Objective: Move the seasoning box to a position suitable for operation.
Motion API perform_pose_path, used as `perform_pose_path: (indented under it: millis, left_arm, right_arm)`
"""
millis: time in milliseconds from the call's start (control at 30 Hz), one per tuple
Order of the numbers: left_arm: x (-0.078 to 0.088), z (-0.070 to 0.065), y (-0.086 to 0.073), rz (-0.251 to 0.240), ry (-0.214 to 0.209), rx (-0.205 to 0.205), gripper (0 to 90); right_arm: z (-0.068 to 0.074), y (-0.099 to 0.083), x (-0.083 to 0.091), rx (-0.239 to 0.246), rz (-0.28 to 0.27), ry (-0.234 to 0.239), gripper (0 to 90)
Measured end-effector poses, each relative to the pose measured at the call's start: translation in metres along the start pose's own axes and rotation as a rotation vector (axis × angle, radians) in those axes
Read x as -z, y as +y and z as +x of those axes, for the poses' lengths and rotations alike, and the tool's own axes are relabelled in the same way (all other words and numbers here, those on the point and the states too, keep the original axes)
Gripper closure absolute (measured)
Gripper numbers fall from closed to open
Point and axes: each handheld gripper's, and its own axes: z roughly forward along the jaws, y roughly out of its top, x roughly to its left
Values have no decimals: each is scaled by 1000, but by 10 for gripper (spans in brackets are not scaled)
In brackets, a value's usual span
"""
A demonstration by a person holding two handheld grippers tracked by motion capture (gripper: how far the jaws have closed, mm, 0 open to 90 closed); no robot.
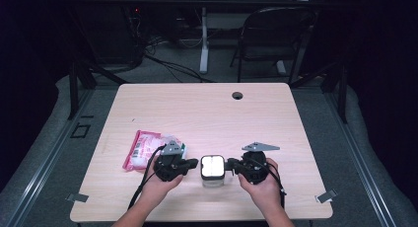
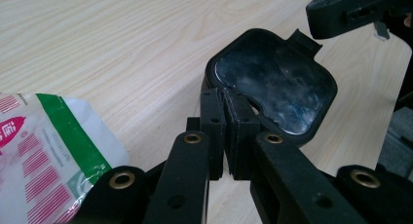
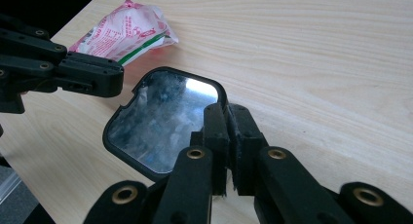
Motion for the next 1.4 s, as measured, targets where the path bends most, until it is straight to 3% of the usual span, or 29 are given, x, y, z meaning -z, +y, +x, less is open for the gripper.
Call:
perform_pose_path:
  millis: [300, 500, 767, 933, 1400]
  left_arm:
    - [-5, -3, -5, 40, -39, -22, 865]
    - [-7, -5, -8, 51, -31, -33, 860]
    - [-4, -5, -11, 71, -77, -58, 860]
    - [-5, -6, -13, 82, -76, -72, 856]
    - [-4, -5, -16, 59, -93, -37, 871]
  right_arm:
    - [-2, 0, -2, -19, 5, 4, 896]
    - [-3, 1, -2, -17, 16, 6, 894]
    - [-4, 1, -2, -18, 17, 14, 893]
    - [-4, 1, -2, -15, 16, 18, 894]
    - [-3, 2, -3, -22, 24, 18, 894]
